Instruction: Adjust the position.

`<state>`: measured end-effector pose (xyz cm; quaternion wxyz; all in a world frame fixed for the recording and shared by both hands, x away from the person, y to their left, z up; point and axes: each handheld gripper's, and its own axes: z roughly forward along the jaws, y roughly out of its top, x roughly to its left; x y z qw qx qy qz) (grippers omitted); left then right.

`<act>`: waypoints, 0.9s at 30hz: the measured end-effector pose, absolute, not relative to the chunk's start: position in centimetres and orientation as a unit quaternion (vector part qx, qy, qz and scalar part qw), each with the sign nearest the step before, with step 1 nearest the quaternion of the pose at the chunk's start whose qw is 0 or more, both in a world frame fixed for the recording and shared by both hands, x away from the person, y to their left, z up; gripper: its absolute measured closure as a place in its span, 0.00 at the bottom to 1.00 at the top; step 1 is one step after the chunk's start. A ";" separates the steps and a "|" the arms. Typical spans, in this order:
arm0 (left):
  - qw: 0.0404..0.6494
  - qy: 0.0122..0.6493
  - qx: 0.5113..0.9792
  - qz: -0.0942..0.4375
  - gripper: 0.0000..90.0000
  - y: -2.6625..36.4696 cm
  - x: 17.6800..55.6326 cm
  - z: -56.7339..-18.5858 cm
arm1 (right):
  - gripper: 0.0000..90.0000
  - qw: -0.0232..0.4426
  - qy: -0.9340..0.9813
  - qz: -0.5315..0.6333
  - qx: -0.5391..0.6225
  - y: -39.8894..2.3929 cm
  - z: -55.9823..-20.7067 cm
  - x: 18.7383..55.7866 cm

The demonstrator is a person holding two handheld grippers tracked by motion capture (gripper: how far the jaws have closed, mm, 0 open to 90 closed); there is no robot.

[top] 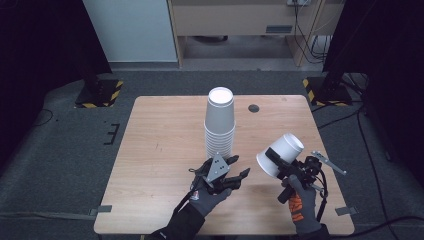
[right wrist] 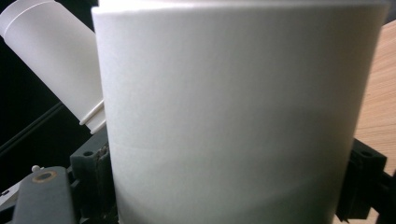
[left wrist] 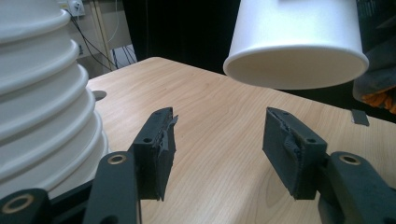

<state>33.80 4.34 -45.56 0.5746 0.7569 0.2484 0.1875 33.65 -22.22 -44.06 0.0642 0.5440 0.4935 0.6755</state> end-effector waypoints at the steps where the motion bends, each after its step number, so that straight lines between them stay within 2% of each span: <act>1: 0.575 0.248 0.757 0.188 0.48 4.1 33.9 -45.6 | 0.17 0.064 0.494 0.675 0.544 -22.2 -44.1 33.6; 27: 0.603 0.241 0.736 0.190 0.49 0.7 35.8 -46.0 | 0.17 0.057 0.496 0.674 0.545 -21.8 -44.2 33.7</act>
